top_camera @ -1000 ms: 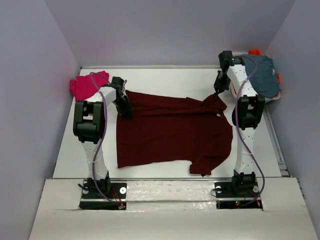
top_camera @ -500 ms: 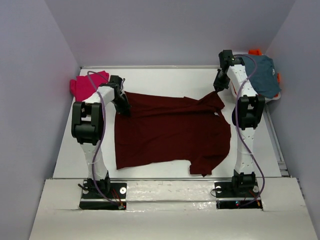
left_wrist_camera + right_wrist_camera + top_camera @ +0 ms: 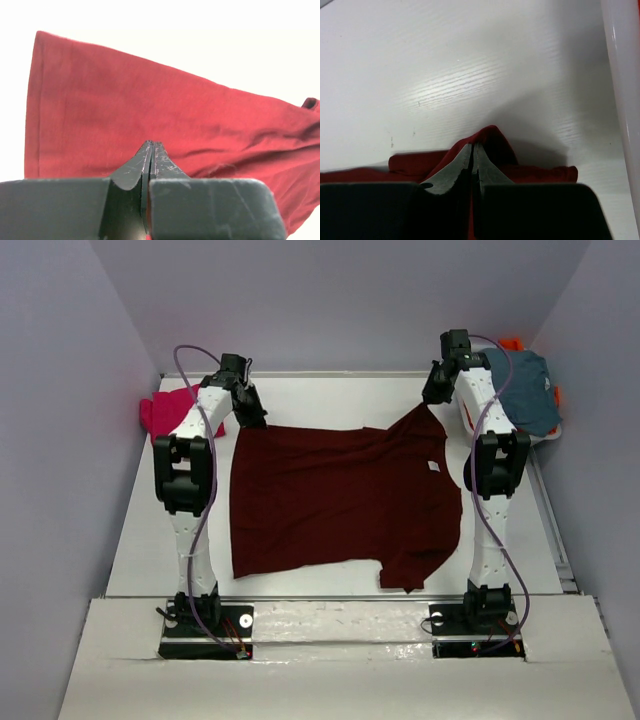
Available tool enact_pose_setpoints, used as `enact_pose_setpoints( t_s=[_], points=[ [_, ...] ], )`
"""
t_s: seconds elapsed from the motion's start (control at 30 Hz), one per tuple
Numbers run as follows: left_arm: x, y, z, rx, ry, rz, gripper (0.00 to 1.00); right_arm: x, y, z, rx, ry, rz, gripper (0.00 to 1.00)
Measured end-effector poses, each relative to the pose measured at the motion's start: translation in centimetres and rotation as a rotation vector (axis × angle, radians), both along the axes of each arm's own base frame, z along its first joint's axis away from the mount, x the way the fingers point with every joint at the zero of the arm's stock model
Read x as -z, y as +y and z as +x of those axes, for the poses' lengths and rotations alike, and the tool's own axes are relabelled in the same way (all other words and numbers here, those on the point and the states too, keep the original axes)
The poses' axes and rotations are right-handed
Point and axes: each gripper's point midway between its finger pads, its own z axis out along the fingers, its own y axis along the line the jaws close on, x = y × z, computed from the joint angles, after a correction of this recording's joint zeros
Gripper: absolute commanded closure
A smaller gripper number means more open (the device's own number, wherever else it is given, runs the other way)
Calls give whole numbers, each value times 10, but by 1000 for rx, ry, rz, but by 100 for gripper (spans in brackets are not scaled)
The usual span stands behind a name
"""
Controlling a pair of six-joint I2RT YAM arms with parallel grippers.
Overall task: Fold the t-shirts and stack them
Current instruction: Flatten the tshirt out
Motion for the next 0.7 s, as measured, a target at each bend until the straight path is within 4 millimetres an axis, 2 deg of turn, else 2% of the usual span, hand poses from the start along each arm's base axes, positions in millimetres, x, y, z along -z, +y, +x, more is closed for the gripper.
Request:
enact_pose_setpoints(
  t_s=[0.2, 0.3, 0.43, 0.53, 0.7],
  points=[
    [14, -4, 25, -13, -2, -9, 94, -6, 4, 11, -13, -51, 16, 93],
    [30, -5, 34, -15, 15, -7, 94, -7, 6, 15, -23, -68, 28, 93],
    [53, -6, 38, -21, 59, -5, 94, -10, 9, 21, -38, -103, 37, 93],
    [63, -7, 40, -30, 80, -10, 94, -14, 11, 28, -46, -133, 46, 93],
    [61, -9, 47, -38, 71, -25, 94, -23, 14, 38, -53, -187, 56, 93]
  ],
)
